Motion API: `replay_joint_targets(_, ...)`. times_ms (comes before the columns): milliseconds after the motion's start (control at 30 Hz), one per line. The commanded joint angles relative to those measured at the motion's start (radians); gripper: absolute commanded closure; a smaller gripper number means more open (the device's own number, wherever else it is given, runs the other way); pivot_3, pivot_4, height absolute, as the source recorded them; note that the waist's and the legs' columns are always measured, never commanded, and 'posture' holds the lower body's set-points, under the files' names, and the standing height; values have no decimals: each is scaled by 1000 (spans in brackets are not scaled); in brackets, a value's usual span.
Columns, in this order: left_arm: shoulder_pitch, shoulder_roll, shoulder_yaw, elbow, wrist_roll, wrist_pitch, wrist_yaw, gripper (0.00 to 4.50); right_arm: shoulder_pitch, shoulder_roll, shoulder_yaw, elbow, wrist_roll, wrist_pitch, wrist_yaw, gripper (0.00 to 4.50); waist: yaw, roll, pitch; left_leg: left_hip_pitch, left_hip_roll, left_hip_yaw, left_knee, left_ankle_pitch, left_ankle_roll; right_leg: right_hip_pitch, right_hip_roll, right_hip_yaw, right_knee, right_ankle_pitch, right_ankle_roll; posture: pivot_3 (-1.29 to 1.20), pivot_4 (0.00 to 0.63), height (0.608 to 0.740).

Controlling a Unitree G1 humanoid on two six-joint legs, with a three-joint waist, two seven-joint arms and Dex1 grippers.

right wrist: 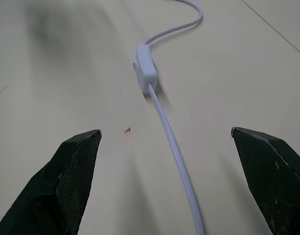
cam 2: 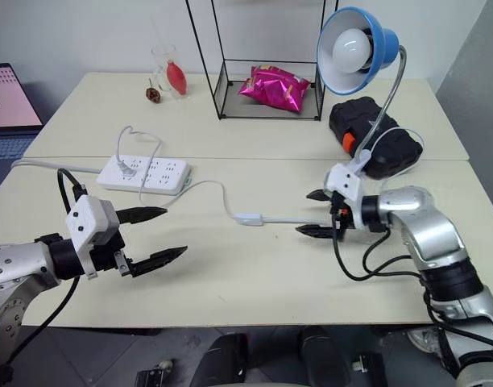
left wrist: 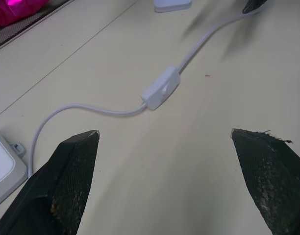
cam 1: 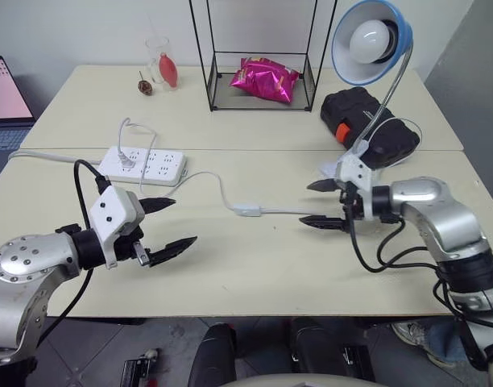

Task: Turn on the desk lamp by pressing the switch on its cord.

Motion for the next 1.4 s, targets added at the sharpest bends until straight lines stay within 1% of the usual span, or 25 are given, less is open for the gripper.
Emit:
replay_joint_targets(33,0,12,-3,-15,12,-19,1,0,-66,57,41,64,-29,-22,8,30,1,0,0,0,0,0,0,0,0,0,0,0,0,0,0,0,150,740)
replay_joint_targets(200,12,20,-24,-29,21,-21,-14,0,-126,132,116,189,-92,-103,39,30,5,0,0,-1,0,-1,0,0,0,0,0,-1,0,1,-2,0,150,740)
replay_joint_targets(300,12,17,-30,-23,27,-28,-15,0,-155,166,138,269,-125,-146,52,30,4,0,0,-1,0,-1,0,0,0,0,0,-1,0,1,-2,0,150,740)
replay_joint_targets(533,20,12,-50,-11,44,-55,-20,0,-219,249,135,430,-168,-213,59,30,2,0,0,0,0,-1,0,0,0,-1,0,-1,1,1,-2,0,150,740)
replay_joint_targets(933,32,-3,-69,11,62,-99,-13,0,-259,327,126,552,-196,-252,68,30,2,0,0,0,0,-1,0,0,0,-1,0,-1,1,3,-5,0,150,740)
replay_joint_targets(1067,33,-4,-71,19,65,-108,-13,0,-262,335,122,569,-208,-269,73,690,2,0,0,-1,0,-1,0,0,0,-1,0,-1,1,2,-5,0,150,740)
replay_joint_targets(1100,31,-4,-70,24,67,-111,-15,0,-262,336,121,571,-208,-272,76,981,2,0,0,-1,0,-1,0,0,0,-1,0,-1,1,3,-5,0,150,740)
replay_joint_targets(1300,29,-5,-71,39,71,-124,-17,0,-262,341,117,572,-207,-275,87,2224,2,0,0,-1,0,-1,0,0,0,-1,0,-1,1,3,-5,0,150,740)
replay_joint_targets(1400,25,-10,-73,47,68,-129,-15,0,-258,337,123,568,-214,-288,95,2988,2,0,0,0,0,-1,0,0,0,-1,0,-1,1,3,-5,0,150,740)
